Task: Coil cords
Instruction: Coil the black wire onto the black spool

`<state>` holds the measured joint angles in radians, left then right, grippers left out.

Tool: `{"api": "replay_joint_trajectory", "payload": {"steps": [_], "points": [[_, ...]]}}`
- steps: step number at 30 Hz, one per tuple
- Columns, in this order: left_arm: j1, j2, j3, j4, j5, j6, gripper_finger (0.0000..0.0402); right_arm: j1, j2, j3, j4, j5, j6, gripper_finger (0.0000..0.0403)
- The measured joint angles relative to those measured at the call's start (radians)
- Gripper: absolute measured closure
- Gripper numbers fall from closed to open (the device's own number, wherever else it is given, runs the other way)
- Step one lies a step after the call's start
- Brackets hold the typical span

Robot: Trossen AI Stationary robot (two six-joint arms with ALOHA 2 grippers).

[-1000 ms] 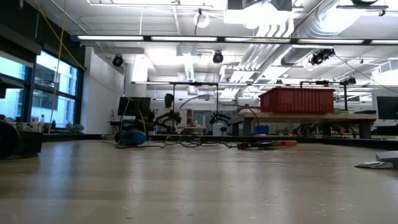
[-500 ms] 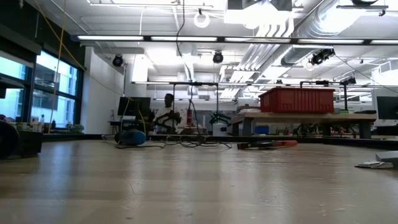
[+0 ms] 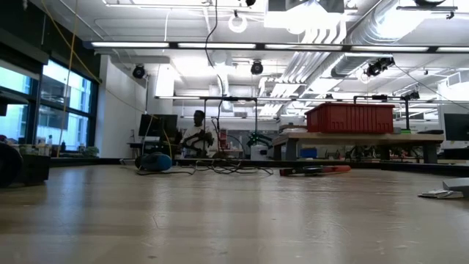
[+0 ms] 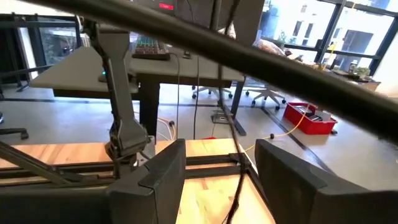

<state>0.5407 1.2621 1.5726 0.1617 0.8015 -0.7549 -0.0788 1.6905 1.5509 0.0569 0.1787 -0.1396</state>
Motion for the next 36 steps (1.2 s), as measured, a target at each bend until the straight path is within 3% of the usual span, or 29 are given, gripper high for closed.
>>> {"api": "replay_joint_trajectory", "payload": {"steps": [14,21,36], "points": [[0.0,0.0,0.0,0.0,0.0,0.006,0.0402,0.005,-0.006,0.0,-0.017,0.0,-0.015,0.0394],[0.033,-0.005,0.0,-0.039,0.021,0.023,0.0402,0.051,-0.071,0.0,-0.123,0.013,0.03,0.0401],[0.107,-0.043,0.0,-0.457,-0.09,0.192,0.0402,0.139,-0.307,0.0,-0.375,0.042,0.066,0.0402]]}}
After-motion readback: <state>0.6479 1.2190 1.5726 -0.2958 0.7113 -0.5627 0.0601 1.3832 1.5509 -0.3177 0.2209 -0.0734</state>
